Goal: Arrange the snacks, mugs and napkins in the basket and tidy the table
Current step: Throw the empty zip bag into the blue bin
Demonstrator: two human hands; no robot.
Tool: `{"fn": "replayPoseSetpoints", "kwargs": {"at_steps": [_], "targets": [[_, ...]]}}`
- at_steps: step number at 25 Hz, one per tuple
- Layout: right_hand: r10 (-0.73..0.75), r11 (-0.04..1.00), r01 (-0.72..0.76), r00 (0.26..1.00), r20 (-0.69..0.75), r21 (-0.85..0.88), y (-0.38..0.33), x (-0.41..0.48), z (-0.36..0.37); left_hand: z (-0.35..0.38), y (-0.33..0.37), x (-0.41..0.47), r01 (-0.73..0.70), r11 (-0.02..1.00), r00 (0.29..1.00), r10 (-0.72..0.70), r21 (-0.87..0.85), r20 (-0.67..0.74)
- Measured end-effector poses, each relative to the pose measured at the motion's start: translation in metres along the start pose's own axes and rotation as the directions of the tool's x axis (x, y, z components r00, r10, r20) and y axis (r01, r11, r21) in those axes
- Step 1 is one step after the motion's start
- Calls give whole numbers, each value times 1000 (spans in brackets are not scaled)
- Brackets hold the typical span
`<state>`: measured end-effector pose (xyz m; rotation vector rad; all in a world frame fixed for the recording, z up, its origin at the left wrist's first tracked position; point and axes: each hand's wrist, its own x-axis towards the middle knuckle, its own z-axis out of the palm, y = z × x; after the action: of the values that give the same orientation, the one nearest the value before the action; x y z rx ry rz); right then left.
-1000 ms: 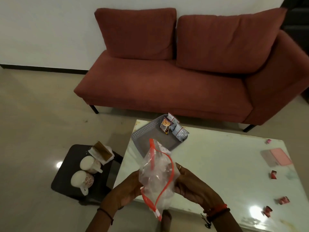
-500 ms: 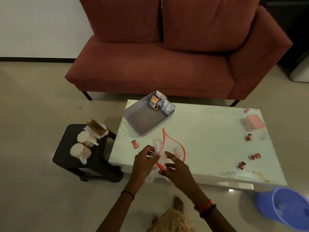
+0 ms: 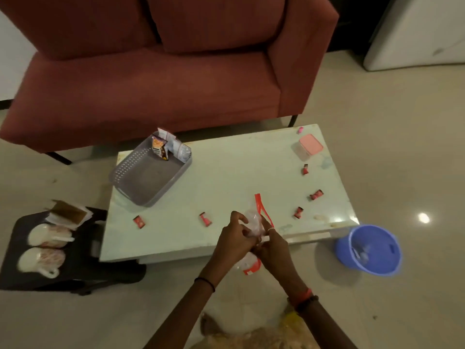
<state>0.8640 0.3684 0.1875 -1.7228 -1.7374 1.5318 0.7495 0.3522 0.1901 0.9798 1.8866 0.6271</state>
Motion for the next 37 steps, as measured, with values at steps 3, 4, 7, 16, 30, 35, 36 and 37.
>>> {"fn": "replayPoseSetpoints", "kwargs": {"at_steps": [3, 4, 7, 16, 30, 35, 36, 37], "targets": [[-16, 1000, 15, 991, -131, -6, 53, 28, -72, 70, 49, 30, -75, 996, 986, 79, -39, 143], [16, 1000, -14, 987, -157, 16, 72, 38, -97, 93, 65, 41, -89, 995, 972, 97, -47, 214], [122, 985, -97, 976, -182, 140, 132, 64, -163, 163, 109, 76, -96, 995, 893, 85, 3, 442], [252, 965, -177, 831, -497, 193, 269, 135, -272, 338, 161, 115, -357, 897, 902, 259, 259, 346], [765, 642, -668, 591, -254, 376, 499, 234, -314, 393, 94, 250, -418, 806, 902, 315, 418, 296], [582, 809, -495, 598, -551, 318, 539, 272, -301, 410, 70, 272, -436, 809, 898, 361, 393, 254], [572, 819, -445, 583, -577, 361, 545, 279, -296, 412, 66, 276, -440, 808, 896, 365, 392, 254], [560, 827, -432, 581, -591, 360, 552, 285, -290, 414, 63, 279, -441, 809, 895, 366, 388, 255]]}}
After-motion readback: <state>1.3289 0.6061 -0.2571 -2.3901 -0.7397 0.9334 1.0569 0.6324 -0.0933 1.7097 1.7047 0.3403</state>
